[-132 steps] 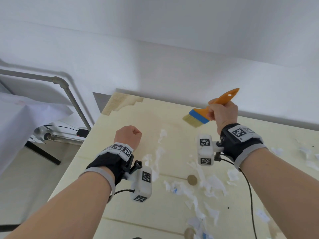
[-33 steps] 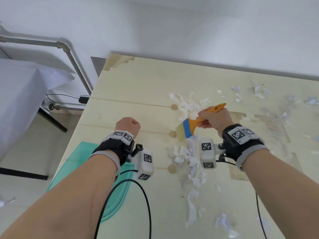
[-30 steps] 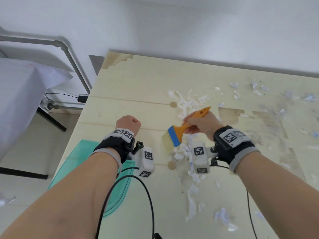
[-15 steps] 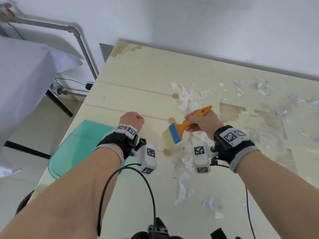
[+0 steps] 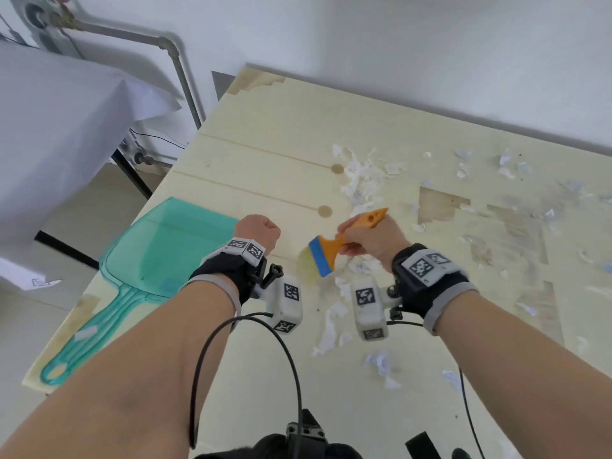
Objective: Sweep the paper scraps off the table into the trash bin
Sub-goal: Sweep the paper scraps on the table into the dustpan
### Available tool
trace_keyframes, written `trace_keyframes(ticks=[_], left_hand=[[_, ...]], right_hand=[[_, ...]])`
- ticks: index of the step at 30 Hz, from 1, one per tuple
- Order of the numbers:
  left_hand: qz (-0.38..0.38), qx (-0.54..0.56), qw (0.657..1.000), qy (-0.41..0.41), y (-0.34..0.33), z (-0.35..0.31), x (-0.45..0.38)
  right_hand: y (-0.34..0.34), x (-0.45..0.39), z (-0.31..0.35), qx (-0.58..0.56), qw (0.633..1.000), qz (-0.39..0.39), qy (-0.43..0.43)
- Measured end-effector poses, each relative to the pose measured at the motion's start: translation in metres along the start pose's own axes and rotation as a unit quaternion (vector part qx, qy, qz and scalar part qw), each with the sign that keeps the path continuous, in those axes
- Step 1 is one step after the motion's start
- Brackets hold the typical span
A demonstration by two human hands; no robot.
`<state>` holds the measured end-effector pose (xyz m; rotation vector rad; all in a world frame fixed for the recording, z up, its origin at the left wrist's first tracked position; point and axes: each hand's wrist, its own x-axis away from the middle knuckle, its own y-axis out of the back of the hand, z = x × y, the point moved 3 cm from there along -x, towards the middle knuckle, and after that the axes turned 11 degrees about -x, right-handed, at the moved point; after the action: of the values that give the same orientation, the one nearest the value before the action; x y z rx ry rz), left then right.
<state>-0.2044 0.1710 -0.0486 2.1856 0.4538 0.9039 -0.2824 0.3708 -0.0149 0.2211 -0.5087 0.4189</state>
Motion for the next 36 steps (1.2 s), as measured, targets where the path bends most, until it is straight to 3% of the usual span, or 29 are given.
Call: trace_keyframes(ticks=[2, 5, 8, 10, 12, 15, 17, 19, 22, 26, 29, 31, 33, 36], left_hand=[[0.000, -0.009, 1.000, -0.008, -0.004, 0.001, 0.007], [0.004, -0.028, 0.999, -0.014, -0.011, 0.006, 0.016], [0.001, -0.026, 1.000, -0.004, -0.014, 0.012, 0.020], [0.000, -0.024, 1.000, 0.004, -0.014, 0.013, 0.022], [-0.005, -0.018, 1.000, 0.006, -0.013, 0.011, 0.025], [-0.007, -0.014, 1.000, 0.001, -0.014, 0.008, 0.030], [-0.005, -0.011, 1.000, -0.003, -0.016, 0.008, 0.033], [-0.003, -0.009, 1.000, -0.001, -0.019, 0.011, 0.037], [-0.009, -0.015, 1.000, 0.005, -0.022, 0.017, 0.042], [-0.015, -0.008, 1.000, 0.011, -0.031, 0.023, 0.052], [-0.026, -0.009, 0.999, 0.021, -0.033, 0.025, 0.058], [-0.029, -0.012, 0.999, 0.025, -0.033, 0.026, 0.063], [-0.029, -0.008, 0.999, 0.029, -0.032, 0.029, 0.065], [-0.032, -0.007, 0.999, 0.036, -0.030, 0.032, 0.069]], right_hand=[[-0.002, 0.000, -0.009, 0.047, 0.999, -0.016, 0.003], [0.027, -0.003, -0.009, 0.096, 0.990, -0.105, 0.021], [0.055, -0.002, 0.003, 0.078, 0.984, -0.153, 0.053], [0.051, 0.002, 0.009, 0.010, 0.990, -0.124, 0.062], [0.029, 0.009, 0.005, -0.033, 0.998, -0.039, 0.035], [0.002, 0.018, -0.016, 0.039, 0.998, 0.058, 0.000], [0.009, 0.017, -0.024, 0.080, 0.996, 0.028, -0.001], [0.035, 0.010, -0.023, 0.117, 0.992, -0.048, 0.009], [0.067, 0.006, -0.012, 0.092, 0.988, -0.120, 0.041], [0.029, 0.025, -0.016, 0.024, 0.999, 0.035, 0.026], [0.000, 0.037, -0.033, 0.065, 0.991, 0.118, 0.010], [0.009, 0.036, -0.035, 0.114, 0.990, 0.084, 0.023], [0.036, 0.027, -0.028, 0.168, 0.985, -0.011, 0.045], [0.068, 0.022, -0.015, 0.109, 0.988, -0.086, 0.062]])
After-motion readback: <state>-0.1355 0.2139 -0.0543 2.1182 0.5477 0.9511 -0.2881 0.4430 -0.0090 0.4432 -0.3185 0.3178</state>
